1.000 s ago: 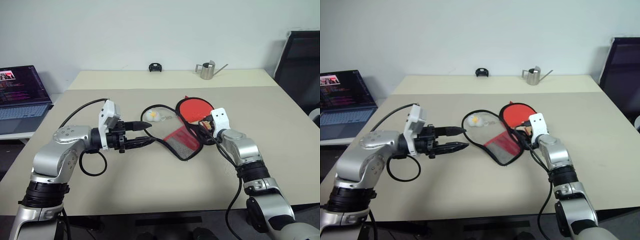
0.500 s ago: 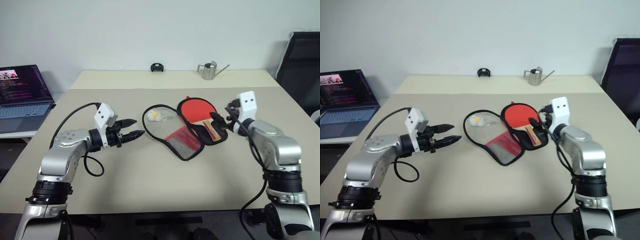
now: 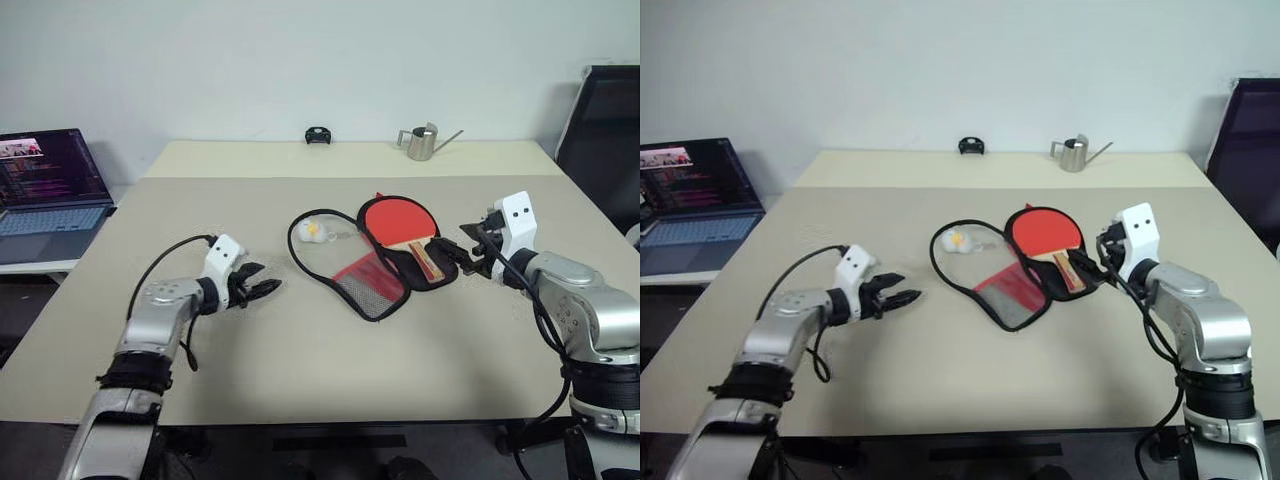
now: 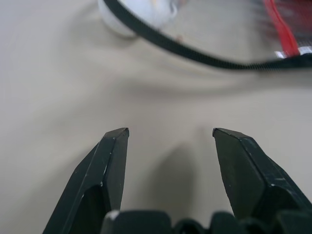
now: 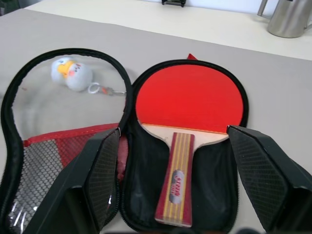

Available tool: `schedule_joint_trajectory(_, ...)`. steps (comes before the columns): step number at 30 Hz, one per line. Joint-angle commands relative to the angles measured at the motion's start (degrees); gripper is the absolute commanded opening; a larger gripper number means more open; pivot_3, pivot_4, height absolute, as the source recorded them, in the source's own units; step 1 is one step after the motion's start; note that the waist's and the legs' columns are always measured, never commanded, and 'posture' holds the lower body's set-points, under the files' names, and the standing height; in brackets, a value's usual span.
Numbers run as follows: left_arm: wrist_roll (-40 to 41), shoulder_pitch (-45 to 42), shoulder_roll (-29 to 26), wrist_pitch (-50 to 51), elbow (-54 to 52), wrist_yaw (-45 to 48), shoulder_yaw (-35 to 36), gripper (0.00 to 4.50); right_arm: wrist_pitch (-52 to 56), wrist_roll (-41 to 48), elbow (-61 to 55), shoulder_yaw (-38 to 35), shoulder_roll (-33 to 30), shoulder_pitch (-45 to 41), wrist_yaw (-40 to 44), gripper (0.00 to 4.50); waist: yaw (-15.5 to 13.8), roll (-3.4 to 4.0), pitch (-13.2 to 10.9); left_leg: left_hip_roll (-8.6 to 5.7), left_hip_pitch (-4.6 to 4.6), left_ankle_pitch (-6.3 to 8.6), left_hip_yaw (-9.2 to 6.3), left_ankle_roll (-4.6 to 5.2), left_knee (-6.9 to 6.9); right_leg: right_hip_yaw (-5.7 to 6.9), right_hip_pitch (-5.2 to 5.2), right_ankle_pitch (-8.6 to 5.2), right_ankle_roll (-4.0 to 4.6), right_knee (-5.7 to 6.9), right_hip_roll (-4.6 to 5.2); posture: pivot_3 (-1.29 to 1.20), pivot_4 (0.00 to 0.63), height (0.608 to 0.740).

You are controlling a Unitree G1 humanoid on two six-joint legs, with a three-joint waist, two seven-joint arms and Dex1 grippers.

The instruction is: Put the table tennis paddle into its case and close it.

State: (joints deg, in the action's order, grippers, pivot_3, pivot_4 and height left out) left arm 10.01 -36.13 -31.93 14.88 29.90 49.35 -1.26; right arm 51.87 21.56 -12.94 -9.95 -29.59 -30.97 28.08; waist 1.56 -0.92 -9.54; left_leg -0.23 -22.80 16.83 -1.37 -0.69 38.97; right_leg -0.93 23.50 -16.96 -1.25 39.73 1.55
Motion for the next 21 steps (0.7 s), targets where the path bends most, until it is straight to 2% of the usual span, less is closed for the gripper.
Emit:
schedule_joint_trajectory(1, -2.5, -4.0, 2.9, -4.2, 5.6, -1.5, -1.4, 3.01, -0.7, 1.3, -3.3, -0.8, -0.7, 0.5, 0.2, 3.81, 0.0, 0.0, 0.0, -0.01, 0.0, 0.0, 0.0, 0.0, 0.0, 0.0, 0.0, 0.0, 0.0, 0.0, 0.01, 0.0, 0.15, 0.74)
schedule_joint_trajectory(7, -4.4, -7.2, 6.3, -7.6, 11.0, 0.2, -3.3, 3.01, -1.6, 5.9, -8.2, -0.1, -5.2, 4.2, 9.0, 3.81, 0.0, 0.0, 0.0, -0.01, -0.01, 0.0, -0.01, 0.0, -0.01, 0.01, 0.0, 0.0, 0.0, -0.01, 0.0, 0.0, 0.15, 0.74)
schedule_joint_trajectory(21, -5.3, -9.5, 7.7, -9.6, 14.0, 3.1, -3.1, 3.01, 0.4, 18.4, -11.9, -2.7, -20.1, 7.5, 25.8, 3.81, -0.1, -0.05, 0.0, -0.04, 0.01, 0.0, -0.06, 0.01, 0.04, 0.06, -0.07, 0.0, 0.0, -0.03, 0.0, 0.0, 0.15, 0.74)
